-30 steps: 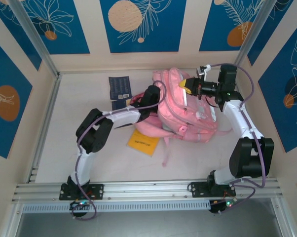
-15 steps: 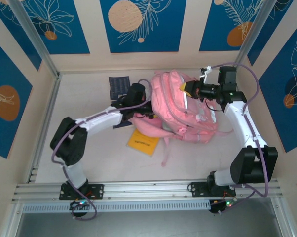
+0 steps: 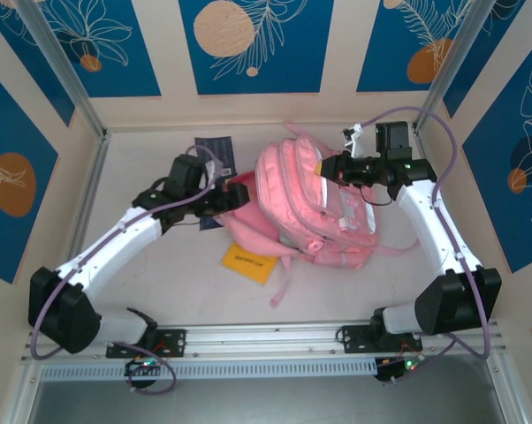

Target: Pack the student bag

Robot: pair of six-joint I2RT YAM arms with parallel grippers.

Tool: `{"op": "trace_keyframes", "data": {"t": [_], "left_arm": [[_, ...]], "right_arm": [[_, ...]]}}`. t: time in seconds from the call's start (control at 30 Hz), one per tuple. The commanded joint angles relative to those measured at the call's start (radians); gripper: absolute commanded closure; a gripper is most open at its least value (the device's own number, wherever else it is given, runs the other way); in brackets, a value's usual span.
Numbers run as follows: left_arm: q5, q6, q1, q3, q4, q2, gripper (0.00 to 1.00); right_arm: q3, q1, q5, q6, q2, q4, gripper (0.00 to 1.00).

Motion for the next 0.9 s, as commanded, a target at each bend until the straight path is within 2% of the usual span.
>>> {"op": "trace_keyframes", "data": {"t": [0.0, 0.17, 0.27, 0.33, 0.47, 0.57, 0.73, 0.87], "left_arm": [[-0.102, 0.05, 0.046, -0.049, -0.108, 0.02, 0.2], [-0.187, 0.059, 0.052, -0.031, -0.124, 0.101, 0.21], [-0.178, 0.065, 0.053, -0.009, -0.112, 0.17, 0.23], [-0.146, 0.059, 0.051, 0.001, -0.095, 0.214, 0.33], [-0.074, 0.031, 0.028, -0.003, -0.029, 0.246, 0.63], [-0.011, 0.023, -0.026, 0.005, 0.007, 0.259, 0.78], [0.093, -0.024, -0.154, 0.014, 0.096, 0.295, 0.89], [0.165, -0.014, -0.266, 0.082, 0.108, 0.366, 0.9]], "right_arm": [[0.028, 0.002, 0.028, -0.056, -0.052, -0.011, 1.0], [0.022, 0.002, 0.026, -0.057, -0.065, -0.009, 1.0], [0.02, 0.002, 0.026, -0.061, -0.072, -0.009, 1.0], [0.022, 0.002, 0.033, -0.064, -0.071, -0.012, 1.0], [0.039, 0.005, 0.113, -0.091, -0.063, -0.05, 1.0], [0.053, 0.008, 0.206, -0.1, -0.058, -0.077, 1.0], [0.064, 0.002, 0.449, -0.1, -0.048, -0.105, 1.0], [0.085, -0.001, 0.577, -0.094, -0.014, -0.121, 1.0]]}}
